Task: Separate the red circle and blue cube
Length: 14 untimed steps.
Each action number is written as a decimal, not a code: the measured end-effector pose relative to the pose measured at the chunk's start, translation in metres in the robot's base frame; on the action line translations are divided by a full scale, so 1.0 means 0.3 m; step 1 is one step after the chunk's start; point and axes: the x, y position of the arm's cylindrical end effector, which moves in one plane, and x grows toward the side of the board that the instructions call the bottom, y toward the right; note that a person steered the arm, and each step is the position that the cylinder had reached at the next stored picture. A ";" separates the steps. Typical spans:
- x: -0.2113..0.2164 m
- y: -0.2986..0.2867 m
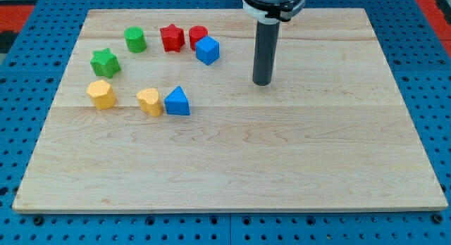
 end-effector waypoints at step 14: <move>-0.297 -0.395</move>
